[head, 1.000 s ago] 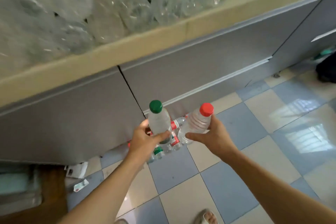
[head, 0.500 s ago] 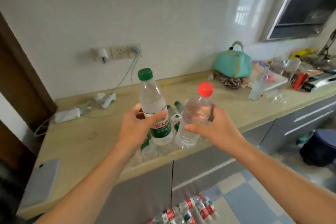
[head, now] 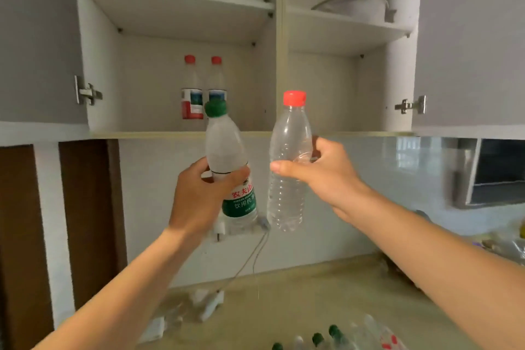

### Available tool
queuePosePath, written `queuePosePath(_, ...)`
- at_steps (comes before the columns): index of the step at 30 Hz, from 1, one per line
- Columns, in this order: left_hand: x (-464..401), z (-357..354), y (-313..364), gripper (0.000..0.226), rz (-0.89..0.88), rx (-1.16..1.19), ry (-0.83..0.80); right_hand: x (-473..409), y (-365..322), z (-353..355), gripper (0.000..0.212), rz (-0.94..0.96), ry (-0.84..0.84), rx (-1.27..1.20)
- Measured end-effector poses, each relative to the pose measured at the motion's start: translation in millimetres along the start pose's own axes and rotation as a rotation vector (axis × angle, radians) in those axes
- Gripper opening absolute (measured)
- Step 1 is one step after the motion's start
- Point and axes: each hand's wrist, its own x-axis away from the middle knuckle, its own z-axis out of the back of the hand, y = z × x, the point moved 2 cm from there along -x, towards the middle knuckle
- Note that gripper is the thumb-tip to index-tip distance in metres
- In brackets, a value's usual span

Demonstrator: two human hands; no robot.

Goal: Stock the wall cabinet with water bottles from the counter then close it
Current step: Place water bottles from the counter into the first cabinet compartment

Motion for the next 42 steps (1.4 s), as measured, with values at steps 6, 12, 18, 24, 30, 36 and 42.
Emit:
queuePosePath(6, -68.8, 22.8, 45.6, 0.028, -0.047, -0.039, 0.149, -77.2, -40.5, -22.3, 0.045, 0.183, -0.043, -0.103)
queuePosePath(12, -126.8, 36.4, 59.9, 0.028, -0.065, -0.108, 0.265, -139.2, -53.1, -52.4, 0.050, 0.269, -0.065, -0.186)
queuePosePath(18, -204.2, 41.8, 44.5, 0.028, -0.067, -0.229, 0.221, -208.3, -46.8, -67.9, 0.056, 0.277, -0.022, -0.203)
queuePosePath(24, -275.9, 36.8, 6.9, 0.028, -0.087, -0.321, 0.206, -271.4, -35.2, -81.1, 0.082, 0.262, 0.162, -0.006)
queuePosePath(30, -312.6, 42.9, -19.6, 0.036, -0.043, -0.379, 0.020, -303.8, 9.8, -109.2, 0.074, 0.189, 0.174, 0.071)
queuePosePath(36, -324.0, 57.5, -25.2, 0.051, 0.014, -0.618, -0.188, -311.1, 42.6, -108.2, 0.081, 0.117, 0.082, 0.167)
queuePosePath(42, -324.0, 41.7, -40.8, 0.054, -0.037, -0.688, -0.110, -307.1, 59.9, -109.3, 0.100, 0.057, -0.019, 0.246)
